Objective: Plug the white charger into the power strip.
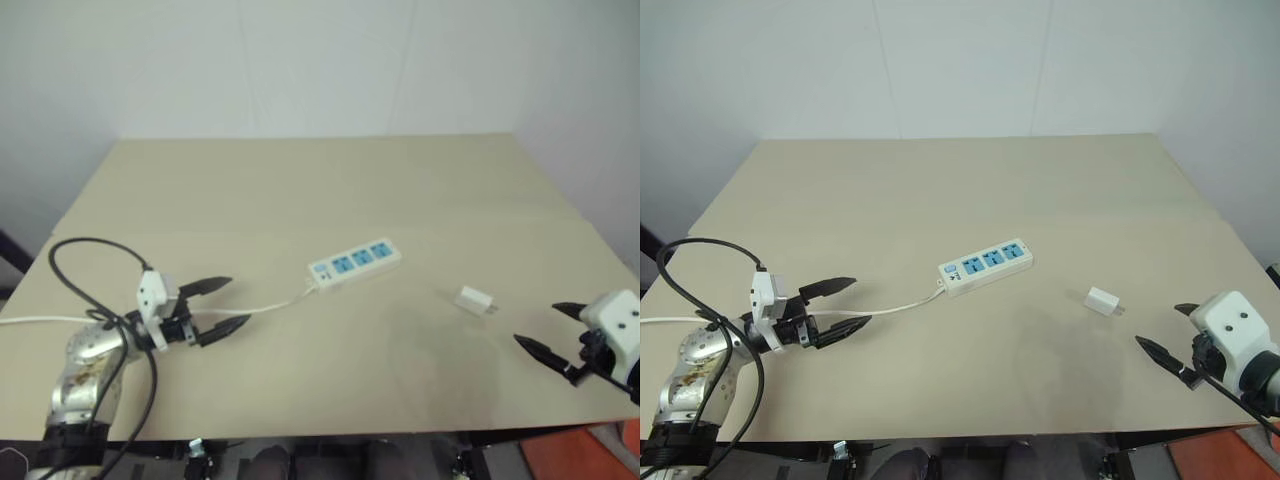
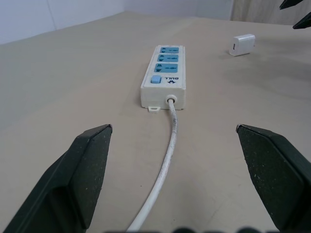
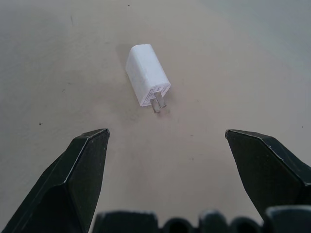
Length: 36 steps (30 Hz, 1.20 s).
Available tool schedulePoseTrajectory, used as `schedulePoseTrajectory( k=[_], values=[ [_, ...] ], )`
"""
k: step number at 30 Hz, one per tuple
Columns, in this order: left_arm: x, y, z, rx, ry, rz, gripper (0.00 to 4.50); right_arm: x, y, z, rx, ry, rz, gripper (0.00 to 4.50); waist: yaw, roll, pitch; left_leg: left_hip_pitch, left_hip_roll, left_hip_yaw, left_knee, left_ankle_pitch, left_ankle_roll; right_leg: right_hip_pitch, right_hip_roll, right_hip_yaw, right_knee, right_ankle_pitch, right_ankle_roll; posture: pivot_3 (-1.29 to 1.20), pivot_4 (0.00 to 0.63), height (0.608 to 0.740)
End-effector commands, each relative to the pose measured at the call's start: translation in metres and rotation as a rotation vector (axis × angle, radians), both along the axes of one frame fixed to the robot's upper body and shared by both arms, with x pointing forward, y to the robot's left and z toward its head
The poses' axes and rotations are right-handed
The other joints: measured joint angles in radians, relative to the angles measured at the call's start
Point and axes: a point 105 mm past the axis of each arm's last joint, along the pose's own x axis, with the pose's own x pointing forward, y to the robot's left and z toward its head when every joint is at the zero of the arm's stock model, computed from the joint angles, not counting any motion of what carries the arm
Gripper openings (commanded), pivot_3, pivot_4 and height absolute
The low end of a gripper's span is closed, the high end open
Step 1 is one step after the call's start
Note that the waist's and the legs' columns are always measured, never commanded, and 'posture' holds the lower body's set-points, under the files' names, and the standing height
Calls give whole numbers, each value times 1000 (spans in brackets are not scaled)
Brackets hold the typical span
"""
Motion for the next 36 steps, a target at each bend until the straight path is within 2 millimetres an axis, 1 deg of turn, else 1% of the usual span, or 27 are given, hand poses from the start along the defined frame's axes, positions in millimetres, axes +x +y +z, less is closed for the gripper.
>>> schedulePoseTrajectory(
  k=[1, 14, 16, 19, 20, 23, 25, 27, 32, 34, 36],
  values=[
    [1, -3, 9, 11, -43, -19, 4465, -2, -1, 13, -18, -36, 1, 4500, 0, 0, 0, 0, 0, 0, 0, 0, 0, 0, 0, 0, 0, 0, 0, 0, 150, 740],
    [3, -2, 7, 15, -37, -16, 4465, -2, 2, 14, -14, -33, 9, 4500, 0, 0, 0, 0, 0, 0, 0, 0, 0, 0, 0, 0, 0, 0, 0, 0, 150, 740],
    [9, -9, -1, 31, -28, -29, 4465, 1, 7, 17, 0, -48, 19, 4500, 1, 0, 0, 0, 0, 0, 0, 0, 0, 0, 0, 0, 0, 0, 0, 0, 150, 740],
    [22, -20, -8, 21, -7, -37, 4465, 5, 18, 22, 41, -59, 48, 4500, 2, 0, -1, 1, -1, 0, 1, 0, 0, 1, 0, 0, 0, 1, 0, 0, 150, 740],
    [25, -24, -9, 16, 0, -47, 4465, 5, 25, 24, 50, -57, 68, 4500, 3, 0, -1, 1, -1, 0, 1, 0, 0, 1, 0, 0, 0, 1, 0, 0, 150, 740],
    [38, -38, -16, 69, 14, -69, 4465, 5, 52, 24, 75, -36, 143, 4500, 3, -1, -1, 0, -1, 0, 1, 0, 0, 0, 1, 0, 0, 1, 0, 0, 150, 740],
    [48, -47, -21, 118, 34, -70, 4465, 3, 72, 20, 98, -8, 193, 4500, 4, -1, -1, 0, -2, 0, 1, 0, 0, 0, 1, 0, 1, 2, 0, 0, 150, 740],
    [56, -56, -23, 108, 53, -64, 4465, 1, 88, 13, 107, 40, 237, 4500, 4, -1, -1, 0, -2, 0, 2, 0, 0, 1, 1, 0, 1, 2, 1, 0, 150, 740],
    [61, -72, -31, 128, 106, -89, 4465, 2, 110, 7, 127, 50, 271, 4500, 1, -2, -1, -2, -2, 0, 2, 0, 0, -1, 1, 0, 0, 3, 1, 0, 150, 740],
    [63, -76, -32, 140, 116, -90, 4465, 2, 113, 6, 126, 50, 276, 4500, 2, -2, -1, -2, -2, 0, 2, 0, 0, -1, 1, 0, 0, 3, 1, 0, 150, 740],
    [65, -77, -37, 194, 128, -91, 4465, 3, 114, 6, 125, 49, 273, 4500, 4, -2, -2, -1, -2, 0, 3, 0, 0, -1, 1, 0, 1, 3, 1, 0, 150, 740]
  ],
)
